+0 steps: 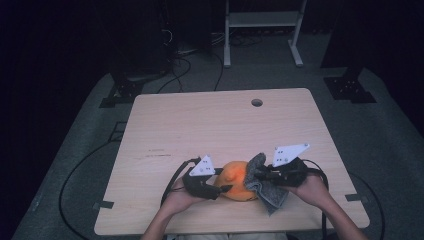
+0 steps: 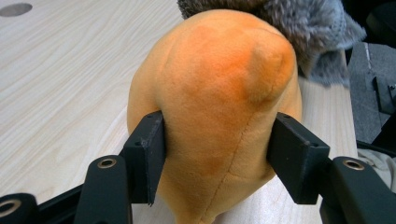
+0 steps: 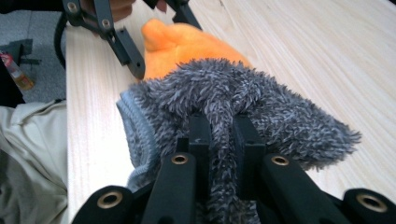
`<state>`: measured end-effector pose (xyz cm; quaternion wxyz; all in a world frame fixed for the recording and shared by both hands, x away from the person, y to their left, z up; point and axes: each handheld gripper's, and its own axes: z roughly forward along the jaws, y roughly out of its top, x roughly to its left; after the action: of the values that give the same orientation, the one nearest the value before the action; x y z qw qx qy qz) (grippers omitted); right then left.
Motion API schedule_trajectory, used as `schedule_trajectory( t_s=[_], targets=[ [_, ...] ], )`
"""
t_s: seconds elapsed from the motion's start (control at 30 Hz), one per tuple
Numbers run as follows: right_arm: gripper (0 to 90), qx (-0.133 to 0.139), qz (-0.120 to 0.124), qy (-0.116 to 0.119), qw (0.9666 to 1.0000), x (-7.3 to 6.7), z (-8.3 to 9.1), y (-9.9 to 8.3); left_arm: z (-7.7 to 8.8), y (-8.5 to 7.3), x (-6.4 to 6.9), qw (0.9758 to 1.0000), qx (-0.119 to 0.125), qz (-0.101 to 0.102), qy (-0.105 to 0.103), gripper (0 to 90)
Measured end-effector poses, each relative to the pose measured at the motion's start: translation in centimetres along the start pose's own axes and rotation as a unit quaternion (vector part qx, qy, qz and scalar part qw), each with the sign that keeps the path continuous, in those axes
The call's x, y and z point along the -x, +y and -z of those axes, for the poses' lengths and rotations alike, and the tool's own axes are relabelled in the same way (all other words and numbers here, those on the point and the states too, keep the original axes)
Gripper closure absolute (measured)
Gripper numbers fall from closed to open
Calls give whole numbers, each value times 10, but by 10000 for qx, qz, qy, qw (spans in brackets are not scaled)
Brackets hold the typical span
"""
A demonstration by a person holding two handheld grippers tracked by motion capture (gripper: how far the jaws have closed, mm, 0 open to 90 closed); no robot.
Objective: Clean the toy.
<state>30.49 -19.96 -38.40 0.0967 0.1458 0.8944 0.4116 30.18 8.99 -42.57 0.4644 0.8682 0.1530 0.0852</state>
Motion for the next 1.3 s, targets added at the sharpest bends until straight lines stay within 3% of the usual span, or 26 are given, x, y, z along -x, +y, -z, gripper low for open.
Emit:
schedule_trajectory(
  t_s=[0.13,0.27,0.33,0.43,0.53,0.67,0.83,0.93,1.03,1.07,1.13,1.17,1.23,1.3],
  targets=[
    [798,217,306,109,9992,-11,5,25,-1,1,6,9994,67,-333,34,395],
    [798,84,627,367,9973,-21,-12,56,0,1,11,9985,57,-546,9,397],
    [799,-57,665,432,9968,-22,-23,64,2,-1,11,9982,-19,-606,38,399],
    [799,-39,581,500,9970,-18,-27,62,4,-6,11,9981,-43,-613,45,411],
    [799,-12,431,350,9985,-10,-22,48,5,-10,5,9989,-144,-452,-3,415],
    [799,99,35,249,9996,3,-15,22,6,-14,-2,9995,-198,-235,-38,414],
    [799,247,-465,219,9984,11,-10,-12,8,-19,-9,9998,-191,31,-98,401],
    [799,327,-523,211,9979,10,-10,-17,7,-18,-13,9990,-153,333,-263,306],
    [799,394,-482,228,9978,5,-13,-18,9,-12,-15,9951,100,760,-628,164],
    [799,417,-461,262,9977,3,-14,-17,10,-10,-15,9944,161,821,-649,143],
    [799,435,-404,274,9979,-1,-16,-15,7,-4,-16,9935,92,948,-625,110],
    [799,446,-374,284,9979,-4,-16,-14,3,-2,-16,9928,-85,1033,-594,97],
    [799,441,-325,233,9982,-9,-16,-14,-1,0,-16,9923,-246,1060,-591,104],
    [799,472,-351,190,9981,-10,-15,-18,-1,1,-14,9940,-185,933,-536,221]
  ],
)
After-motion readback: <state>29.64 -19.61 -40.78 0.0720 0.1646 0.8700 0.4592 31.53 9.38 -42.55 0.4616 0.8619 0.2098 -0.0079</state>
